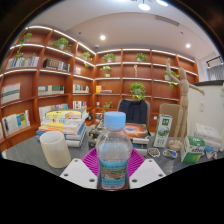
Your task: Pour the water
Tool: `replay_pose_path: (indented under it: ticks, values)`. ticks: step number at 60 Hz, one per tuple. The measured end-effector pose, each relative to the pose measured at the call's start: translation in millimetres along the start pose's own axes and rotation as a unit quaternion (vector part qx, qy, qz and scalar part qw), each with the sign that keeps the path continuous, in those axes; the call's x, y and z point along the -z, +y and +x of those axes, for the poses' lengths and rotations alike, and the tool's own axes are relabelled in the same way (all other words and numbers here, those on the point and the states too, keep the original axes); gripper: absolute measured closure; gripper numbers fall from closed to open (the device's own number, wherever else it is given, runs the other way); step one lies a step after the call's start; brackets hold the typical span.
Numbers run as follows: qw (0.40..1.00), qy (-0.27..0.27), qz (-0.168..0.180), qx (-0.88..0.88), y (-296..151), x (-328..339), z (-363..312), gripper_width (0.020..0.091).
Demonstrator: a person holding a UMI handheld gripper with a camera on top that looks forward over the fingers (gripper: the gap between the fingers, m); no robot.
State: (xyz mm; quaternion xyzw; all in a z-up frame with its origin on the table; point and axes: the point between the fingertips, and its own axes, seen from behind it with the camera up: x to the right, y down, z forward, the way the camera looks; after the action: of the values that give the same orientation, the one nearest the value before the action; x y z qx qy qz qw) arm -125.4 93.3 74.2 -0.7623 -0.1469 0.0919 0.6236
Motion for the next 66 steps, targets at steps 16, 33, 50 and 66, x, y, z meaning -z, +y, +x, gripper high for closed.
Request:
replay_pose_path:
  ticks: [16, 33, 50, 66]
  values:
    - [0.999, -0.005, -0.032, -0.005, 11.4, -1.4, -4.6, 0.0532]
    - [0.999, 0.037, -0.019, -0.027, -5.8, 80.0, 10.3, 0.0260]
    - [0.984, 0.169, -0.024, -0.055, -9.4, 202.3, 80.6, 0.0259]
    - [0.972, 0.227, -0.022, -0.052, -12.9, 262.7, 123.5, 0.0272]
